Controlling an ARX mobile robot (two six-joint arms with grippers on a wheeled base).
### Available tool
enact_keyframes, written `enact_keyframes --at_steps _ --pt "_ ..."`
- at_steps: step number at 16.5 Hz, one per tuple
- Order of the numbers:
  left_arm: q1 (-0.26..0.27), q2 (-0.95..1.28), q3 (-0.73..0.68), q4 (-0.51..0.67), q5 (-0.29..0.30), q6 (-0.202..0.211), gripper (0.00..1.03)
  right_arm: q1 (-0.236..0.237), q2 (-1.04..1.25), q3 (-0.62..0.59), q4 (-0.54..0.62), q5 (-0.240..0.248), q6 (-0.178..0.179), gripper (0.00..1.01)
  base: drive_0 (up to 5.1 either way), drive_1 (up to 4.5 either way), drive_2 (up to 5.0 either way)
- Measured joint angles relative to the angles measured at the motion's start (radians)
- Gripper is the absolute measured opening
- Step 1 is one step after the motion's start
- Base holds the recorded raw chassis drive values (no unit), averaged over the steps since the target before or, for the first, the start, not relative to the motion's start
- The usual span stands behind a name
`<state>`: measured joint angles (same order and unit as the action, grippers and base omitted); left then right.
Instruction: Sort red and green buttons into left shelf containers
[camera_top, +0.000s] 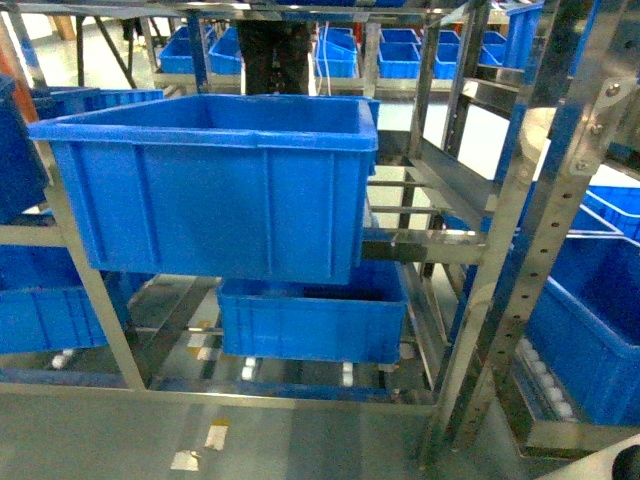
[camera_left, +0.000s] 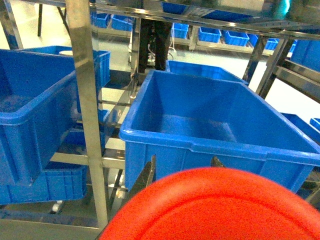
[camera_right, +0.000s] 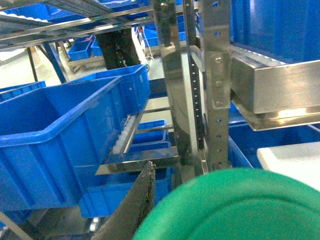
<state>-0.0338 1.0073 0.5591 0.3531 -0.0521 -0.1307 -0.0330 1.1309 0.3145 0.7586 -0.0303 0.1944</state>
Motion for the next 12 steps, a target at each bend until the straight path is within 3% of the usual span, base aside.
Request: enact_keyframes --at_steps 12 --pt "0.000 0.000 0.000 0.002 0.000 0.000 0.26 0.000 0.000 0.000 0.006 0.000 0.000 0.26 -5.1 2.35 2.4"
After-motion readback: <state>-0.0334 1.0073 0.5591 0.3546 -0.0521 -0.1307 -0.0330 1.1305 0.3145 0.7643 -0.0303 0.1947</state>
